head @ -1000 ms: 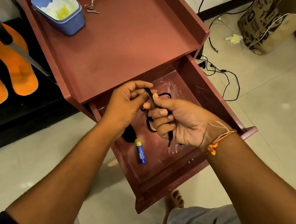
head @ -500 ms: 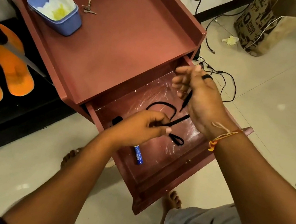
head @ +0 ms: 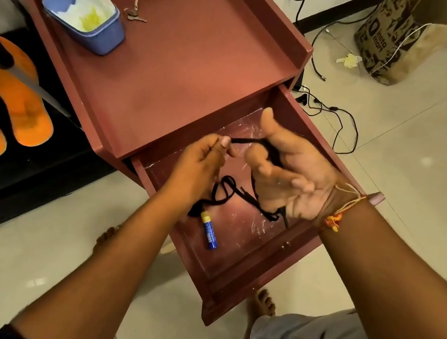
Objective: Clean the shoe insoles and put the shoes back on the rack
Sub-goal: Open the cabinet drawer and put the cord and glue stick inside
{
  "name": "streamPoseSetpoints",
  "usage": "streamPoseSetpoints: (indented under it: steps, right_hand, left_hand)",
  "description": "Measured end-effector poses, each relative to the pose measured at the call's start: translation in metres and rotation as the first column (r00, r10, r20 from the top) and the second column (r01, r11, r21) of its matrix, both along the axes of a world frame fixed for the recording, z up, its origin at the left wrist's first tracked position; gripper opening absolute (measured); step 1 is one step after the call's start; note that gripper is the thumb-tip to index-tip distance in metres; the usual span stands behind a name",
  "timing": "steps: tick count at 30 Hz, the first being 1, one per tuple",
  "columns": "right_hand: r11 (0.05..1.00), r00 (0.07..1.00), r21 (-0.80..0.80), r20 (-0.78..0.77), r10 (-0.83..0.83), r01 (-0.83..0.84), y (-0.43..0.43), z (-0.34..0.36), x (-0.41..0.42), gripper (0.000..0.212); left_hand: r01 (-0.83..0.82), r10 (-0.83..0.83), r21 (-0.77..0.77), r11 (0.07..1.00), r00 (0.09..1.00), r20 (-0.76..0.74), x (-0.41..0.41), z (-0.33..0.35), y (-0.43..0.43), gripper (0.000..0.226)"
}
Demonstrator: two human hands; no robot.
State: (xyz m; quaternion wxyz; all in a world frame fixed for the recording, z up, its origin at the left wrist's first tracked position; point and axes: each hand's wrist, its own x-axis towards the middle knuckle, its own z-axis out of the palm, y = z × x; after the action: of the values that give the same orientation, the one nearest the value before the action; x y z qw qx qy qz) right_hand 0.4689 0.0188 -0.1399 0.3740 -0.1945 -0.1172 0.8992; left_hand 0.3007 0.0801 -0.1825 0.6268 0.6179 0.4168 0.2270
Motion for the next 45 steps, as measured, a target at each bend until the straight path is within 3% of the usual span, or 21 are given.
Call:
streamPoseSetpoints:
  steps: [2,4,6,8,9,11,13,14,15,17,20,23,25,27,29,32,35,38,41,43,45]
  right_hand:
    - [0.976,0.956,0.034,-0.210,-0.204,0.216,0.002,-0.003,0.005,0.068]
    - [0.882,0.861,0.019,-0.226,-0.456,0.472,0.005,-0.003,0.009,0.057]
    - [0.739,0.735,-0.005,-0.104,-0.670,0.674,0.008,-0.006,0.012,0.047]
    - [0.640,0.628,0.037,0.156,-0.762,0.768,0.010,-0.009,0.013,0.045]
    - [0.634,0.570,0.107,0.343,-0.747,0.766,0.010,-0.012,0.014,0.045]
    - [0.742,0.358,0.291,0.732,-0.579,0.604,0.010,-0.015,0.013,0.045]
    - [0.904,0.102,0.320,0.927,-0.360,0.283,0.007,-0.016,0.010,0.045]
    - [0.954,0.046,0.261,0.962,-0.271,0.147,0.006,-0.017,0.008,0.046]
    - [0.981,0.042,0.190,0.980,-0.192,0.048,0.004,-0.017,0.004,0.050]
    - [0.997,0.149,0.072,0.987,-0.067,-0.026,0.002,-0.013,-0.001,0.066]
    - [0.998,0.549,-0.062,0.835,0.038,0.025,0.001,-0.004,-0.001,0.083]
    - [0.991,0.918,-0.132,0.389,0.072,-0.022,0.001,0.002,0.006,0.075]
    - [0.992,0.998,-0.111,0.008,-0.064,0.064,0.000,0.002,0.009,0.069]
    - [0.951,0.935,-0.101,-0.178,-0.308,0.294,0.002,-0.001,0.013,0.062]
    - [0.835,0.818,-0.076,-0.168,-0.549,0.545,0.006,-0.003,0.015,0.058]
    - [0.666,0.667,-0.043,0.031,-0.744,0.745,0.009,-0.006,0.018,0.066]
    - [0.617,0.540,0.067,0.418,-0.731,0.784,0.009,-0.009,0.018,0.072]
    - [0.695,0.319,0.231,0.761,-0.565,0.681,0.011,-0.014,0.013,0.068]
    - [0.910,0.172,0.242,0.935,-0.312,0.336,0.008,-0.009,0.004,0.074]
    - [0.984,0.211,0.134,0.965,-0.157,0.121,0.003,-0.005,0.001,0.087]
    - [0.999,0.359,0.022,0.933,-0.010,-0.028,0.000,0.000,0.000,0.096]
  left_hand:
    - [0.176,-0.177,-0.074,0.982,0.984,-0.005,0.003,-0.001,-0.007,0.029]
    - [0.372,-0.377,-0.089,0.924,0.926,-0.038,0.007,-0.006,-0.017,0.024]
    - [0.469,-0.474,-0.072,0.880,0.876,-0.093,0.009,-0.009,-0.024,0.020]
    - [0.523,-0.524,-0.046,0.851,0.841,-0.133,0.010,-0.010,-0.025,0.022]
    - [0.533,-0.531,-0.031,0.846,0.835,-0.145,0.009,-0.009,-0.024,0.024]
    - [0.509,-0.503,0.013,0.861,0.855,-0.128,0.009,-0.002,-0.019,0.024]
    - [0.426,-0.422,0.081,0.901,0.904,-0.064,0.008,0.006,-0.014,0.016]
    - [0.373,-0.372,0.117,0.920,0.928,-0.037,0.007,0.009,-0.011,0.014]
    - [0.318,-0.319,0.141,0.938,0.948,-0.016,0.006,0.011,-0.009,0.014]
    - [0.203,-0.208,0.169,0.965,0.978,0.014,0.005,0.011,-0.006,0.015]
    - [0.079,-0.083,0.162,0.984,0.996,0.018,0.006,0.001,-0.004,0.019]
    - [0.036,-0.042,0.093,0.995,0.997,0.060,0.009,-0.001,-0.009,0.028]
    - [0.033,-0.037,0.056,0.998,0.997,0.071,0.011,-0.002,-0.011,0.029]
    - [0.116,-0.117,0.044,0.992,0.993,0.020,0.013,-0.006,-0.012,0.024]
    - [0.296,-0.289,0.071,0.952,0.952,-0.100,0.013,-0.011,-0.014,0.033]
    - [0.495,-0.474,0.052,0.868,0.854,-0.216,0.013,-0.010,-0.026,0.014]
    - [0.515,-0.492,0.110,0.850,0.851,-0.183,0.014,-0.003,-0.032,0.017]
    - [0.422,-0.414,0.162,0.892,0.906,-0.086,0.013,0.006,-0.024,0.014]
    - [0.279,-0.283,0.227,0.933,0.959,-0.013,0.011,0.013,-0.016,0.017]
    - [0.169,-0.176,0.243,0.955,0.984,0.006,0.009,0.014,-0.011,0.020]
    - [0.089,-0.094,0.238,0.967,0.996,0.010,0.008,0.011,-0.009,0.017]
